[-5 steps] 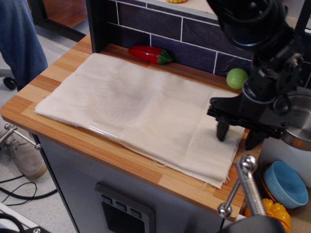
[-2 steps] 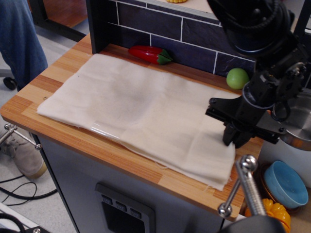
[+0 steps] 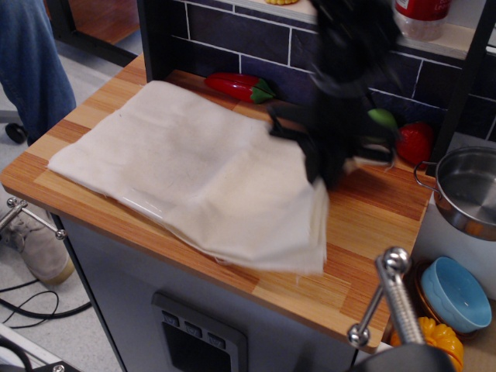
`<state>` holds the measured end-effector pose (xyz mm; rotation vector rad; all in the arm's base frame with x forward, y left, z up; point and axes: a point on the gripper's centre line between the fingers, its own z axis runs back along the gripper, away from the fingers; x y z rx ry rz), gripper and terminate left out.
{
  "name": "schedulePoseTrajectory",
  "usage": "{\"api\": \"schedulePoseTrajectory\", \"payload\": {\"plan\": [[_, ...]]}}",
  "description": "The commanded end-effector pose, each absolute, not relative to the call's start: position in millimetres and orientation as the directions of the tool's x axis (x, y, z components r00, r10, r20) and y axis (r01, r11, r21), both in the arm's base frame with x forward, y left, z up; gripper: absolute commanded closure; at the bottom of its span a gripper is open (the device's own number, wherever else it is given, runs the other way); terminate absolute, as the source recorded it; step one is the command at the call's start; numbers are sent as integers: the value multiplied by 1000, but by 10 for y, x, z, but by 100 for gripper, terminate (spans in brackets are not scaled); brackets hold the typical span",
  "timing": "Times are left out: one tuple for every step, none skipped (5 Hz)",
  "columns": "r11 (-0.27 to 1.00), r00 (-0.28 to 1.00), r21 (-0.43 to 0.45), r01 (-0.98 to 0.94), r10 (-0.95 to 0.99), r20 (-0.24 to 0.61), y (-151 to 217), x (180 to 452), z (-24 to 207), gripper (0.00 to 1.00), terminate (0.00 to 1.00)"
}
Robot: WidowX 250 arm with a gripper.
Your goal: Fold cloth in half
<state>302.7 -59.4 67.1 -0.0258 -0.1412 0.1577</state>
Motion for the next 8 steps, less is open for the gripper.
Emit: {"api": "schedulePoseTrajectory", "payload": {"plan": [[974, 953, -135, -180, 207, 222, 126, 2988, 1179, 100, 0], [959, 926, -125, -253, 278, 257, 562, 3023, 1306, 100, 0], [955, 920, -98, -279, 295, 257, 960, 3070, 1378, 100, 0], [957, 930, -103, -272, 289, 227, 1346, 3249, 1555, 100, 0], [936, 910, -77, -345, 353, 218, 1572, 3419, 1465, 0, 0], [936, 910, -77, -345, 353, 218, 1572, 3419, 1465, 0, 0], [936, 910, -77, -345, 353, 218, 1572, 3419, 1465, 0, 0], [936, 910, -77, -345, 353, 218, 1572, 3419, 1465, 0, 100]]}}
